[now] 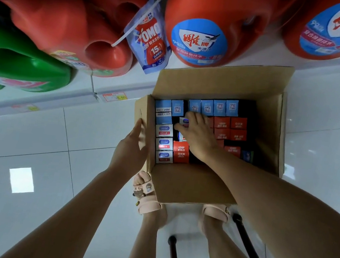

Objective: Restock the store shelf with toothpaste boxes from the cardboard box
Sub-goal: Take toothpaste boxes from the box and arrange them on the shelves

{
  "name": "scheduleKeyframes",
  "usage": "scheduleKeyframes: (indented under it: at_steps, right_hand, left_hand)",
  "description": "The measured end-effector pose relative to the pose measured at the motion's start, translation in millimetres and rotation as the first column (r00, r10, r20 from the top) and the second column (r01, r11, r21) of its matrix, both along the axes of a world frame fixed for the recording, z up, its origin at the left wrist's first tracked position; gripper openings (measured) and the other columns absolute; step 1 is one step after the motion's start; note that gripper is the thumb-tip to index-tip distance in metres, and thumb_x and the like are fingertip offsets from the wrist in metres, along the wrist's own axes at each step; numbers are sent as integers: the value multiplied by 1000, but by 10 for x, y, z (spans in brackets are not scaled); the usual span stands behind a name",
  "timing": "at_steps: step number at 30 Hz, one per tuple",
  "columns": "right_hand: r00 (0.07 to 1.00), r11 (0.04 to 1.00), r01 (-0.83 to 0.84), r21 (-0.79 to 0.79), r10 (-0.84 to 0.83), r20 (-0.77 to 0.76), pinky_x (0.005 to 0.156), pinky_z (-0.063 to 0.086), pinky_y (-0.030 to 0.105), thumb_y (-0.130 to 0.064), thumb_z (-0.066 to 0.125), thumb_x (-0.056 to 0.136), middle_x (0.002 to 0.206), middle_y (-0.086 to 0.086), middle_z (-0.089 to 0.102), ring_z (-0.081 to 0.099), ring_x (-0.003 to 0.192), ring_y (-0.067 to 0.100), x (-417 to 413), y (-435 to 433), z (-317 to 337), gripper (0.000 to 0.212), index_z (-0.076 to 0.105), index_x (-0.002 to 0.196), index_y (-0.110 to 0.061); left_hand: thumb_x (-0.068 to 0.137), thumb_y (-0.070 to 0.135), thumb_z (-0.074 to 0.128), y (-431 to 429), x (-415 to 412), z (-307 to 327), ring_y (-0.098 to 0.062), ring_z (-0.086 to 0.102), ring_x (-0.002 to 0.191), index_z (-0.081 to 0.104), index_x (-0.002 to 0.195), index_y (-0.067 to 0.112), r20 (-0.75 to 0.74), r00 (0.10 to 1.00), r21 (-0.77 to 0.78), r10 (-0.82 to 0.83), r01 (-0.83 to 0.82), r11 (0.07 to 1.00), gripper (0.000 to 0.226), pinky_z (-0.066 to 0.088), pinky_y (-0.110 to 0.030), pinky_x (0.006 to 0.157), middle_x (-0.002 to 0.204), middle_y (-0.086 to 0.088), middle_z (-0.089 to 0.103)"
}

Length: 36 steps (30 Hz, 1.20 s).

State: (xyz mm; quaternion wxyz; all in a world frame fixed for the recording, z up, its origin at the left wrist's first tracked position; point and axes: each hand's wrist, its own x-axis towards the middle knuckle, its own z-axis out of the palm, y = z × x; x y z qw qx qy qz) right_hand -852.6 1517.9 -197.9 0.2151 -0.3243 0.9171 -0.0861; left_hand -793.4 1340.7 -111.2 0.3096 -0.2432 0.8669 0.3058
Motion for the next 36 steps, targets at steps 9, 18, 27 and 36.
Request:
scheduleKeyframes:
  at_steps: [9,18,27,36]
  right_hand:
    - [995,985,76,-157,-64,82,67,51,30,12,63,69,121,14,40,40,115,28,-75,52,680,62,52,122,-18]
    - [1000,942,7,-337,-6,3,61,55,32,10,75,55,118,17,50,46,111,32,218,437,1922,67,58,114,-16]
    - [935,903,-331,-274,275,-224,82,55,41,-7,83,59,122,15,59,56,115,29,324,1194,3036,62,62,115,-20]
    - [645,313,762,-566,-299,703,81,45,7,-14,62,90,113,-20,55,55,103,-12,268,1556,4416,29,51,111,-30]
  left_hand:
    - [90,9,56,111,-24,242,-22,37,136,38,142,16,-270,960,-31,76,-88,996,56,39,-27,104,151,-2,34]
    - [81,58,59,650,-302,762,-24,68,93,58,126,12,678,466,454,568,-874,174,64,56,-39,74,106,-9,69]
    - [92,41,50,1391,-397,1753,-20,67,55,65,83,7,788,459,495,409,-869,23,38,59,-32,53,63,-11,65]
    - [80,47,66,1347,-469,3034,-25,66,83,67,113,10,615,750,740,242,-655,150,50,53,-36,77,106,-15,66]
